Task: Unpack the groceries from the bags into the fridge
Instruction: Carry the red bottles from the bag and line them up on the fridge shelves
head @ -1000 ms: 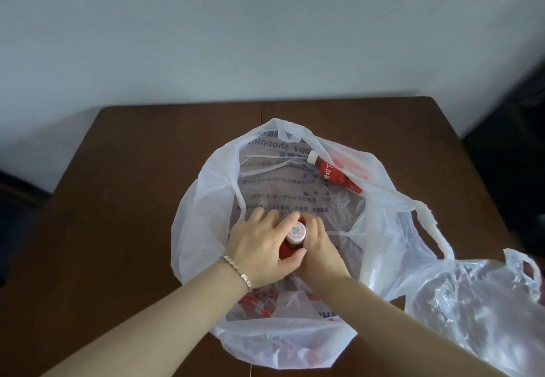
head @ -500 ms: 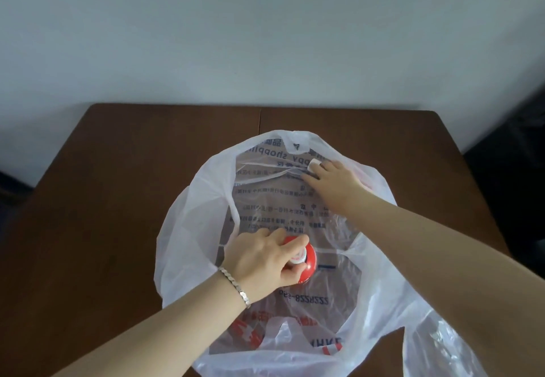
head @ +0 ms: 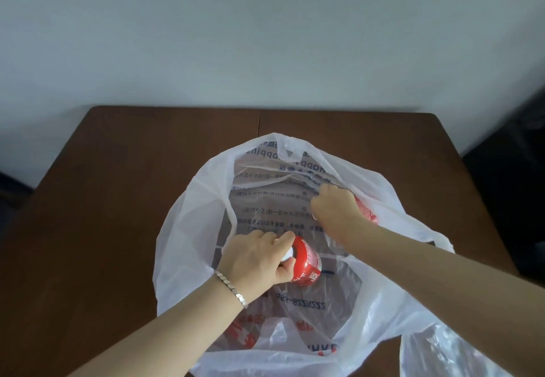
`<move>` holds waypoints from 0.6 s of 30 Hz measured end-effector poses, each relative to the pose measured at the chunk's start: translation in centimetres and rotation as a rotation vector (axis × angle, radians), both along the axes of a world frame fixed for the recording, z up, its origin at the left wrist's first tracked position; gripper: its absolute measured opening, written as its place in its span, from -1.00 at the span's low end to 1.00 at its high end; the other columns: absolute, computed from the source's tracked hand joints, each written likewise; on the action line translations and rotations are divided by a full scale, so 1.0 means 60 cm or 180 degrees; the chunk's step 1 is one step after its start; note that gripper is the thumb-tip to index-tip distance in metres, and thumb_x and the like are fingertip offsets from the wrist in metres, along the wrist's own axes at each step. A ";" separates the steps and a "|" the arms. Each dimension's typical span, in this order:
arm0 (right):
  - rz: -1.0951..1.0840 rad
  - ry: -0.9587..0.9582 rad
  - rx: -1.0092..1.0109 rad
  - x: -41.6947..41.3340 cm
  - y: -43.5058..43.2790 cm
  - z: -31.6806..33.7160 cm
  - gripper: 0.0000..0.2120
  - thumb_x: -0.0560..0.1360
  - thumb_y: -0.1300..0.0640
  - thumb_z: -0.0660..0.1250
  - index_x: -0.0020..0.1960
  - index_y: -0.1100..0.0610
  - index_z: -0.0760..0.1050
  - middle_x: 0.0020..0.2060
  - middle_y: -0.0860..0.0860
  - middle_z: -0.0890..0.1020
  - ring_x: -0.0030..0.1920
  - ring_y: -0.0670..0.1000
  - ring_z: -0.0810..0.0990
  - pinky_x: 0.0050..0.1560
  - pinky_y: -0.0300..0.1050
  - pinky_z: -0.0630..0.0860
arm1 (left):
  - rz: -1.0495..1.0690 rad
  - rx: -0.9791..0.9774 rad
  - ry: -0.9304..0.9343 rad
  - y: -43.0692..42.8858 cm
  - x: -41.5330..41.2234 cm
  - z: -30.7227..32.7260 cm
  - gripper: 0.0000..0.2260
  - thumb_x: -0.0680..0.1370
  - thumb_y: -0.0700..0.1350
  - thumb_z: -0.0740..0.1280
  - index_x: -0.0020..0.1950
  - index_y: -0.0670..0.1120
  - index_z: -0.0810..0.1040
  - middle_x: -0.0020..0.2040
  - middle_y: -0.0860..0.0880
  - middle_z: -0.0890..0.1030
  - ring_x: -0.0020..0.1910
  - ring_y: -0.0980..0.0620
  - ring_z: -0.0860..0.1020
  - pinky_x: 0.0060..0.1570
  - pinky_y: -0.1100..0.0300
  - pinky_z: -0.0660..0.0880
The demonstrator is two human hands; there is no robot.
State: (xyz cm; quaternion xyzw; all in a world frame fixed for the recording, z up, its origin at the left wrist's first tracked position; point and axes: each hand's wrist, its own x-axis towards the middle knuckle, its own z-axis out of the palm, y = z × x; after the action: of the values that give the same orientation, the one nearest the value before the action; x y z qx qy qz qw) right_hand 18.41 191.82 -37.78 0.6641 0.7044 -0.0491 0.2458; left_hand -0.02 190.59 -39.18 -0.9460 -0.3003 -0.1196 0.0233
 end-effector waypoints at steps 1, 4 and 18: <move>-0.0117 0.0172 0.0111 0.006 -0.019 0.017 -0.68 0.54 0.16 0.30 0.27 0.17 0.40 0.17 0.13 0.45 0.13 0.09 0.49 0.05 -0.07 0.51 | -0.0017 0.0012 0.0055 0.000 -0.005 0.000 -0.66 0.40 0.09 0.13 -0.19 -0.07 0.63 -0.55 0.07 0.50 -0.60 0.07 0.47 -0.61 0.38 0.28; -0.0760 0.0858 0.0491 0.024 -0.078 0.068 -0.71 0.59 0.01 0.15 0.25 0.11 0.38 0.13 0.07 0.43 0.02 0.06 0.53 -0.19 -0.13 0.47 | -0.0129 0.0083 0.0157 -0.001 -0.017 -0.002 -0.56 0.39 0.26 0.19 -0.27 -0.09 0.59 -0.54 0.05 0.52 -0.59 0.05 0.49 -0.61 0.37 0.34; -0.1533 0.2214 0.1715 0.003 -0.234 0.172 -0.73 0.52 -0.12 0.24 0.05 0.06 0.49 -0.01 -0.06 0.53 -0.11 0.04 0.60 -0.08 -0.07 0.60 | 0.0729 -0.0258 0.1130 -0.053 0.052 0.141 -0.51 0.48 0.27 0.22 0.06 -0.15 0.50 -0.18 -0.09 0.65 -0.21 -0.06 0.64 -0.34 0.20 0.47</move>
State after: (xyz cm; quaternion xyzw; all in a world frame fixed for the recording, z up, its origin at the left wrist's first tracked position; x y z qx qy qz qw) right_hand 18.61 177.75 -27.48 0.7920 0.5590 -0.1393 -0.2020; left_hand 3.11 187.38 -30.73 -0.9121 -0.4016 0.0645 0.0512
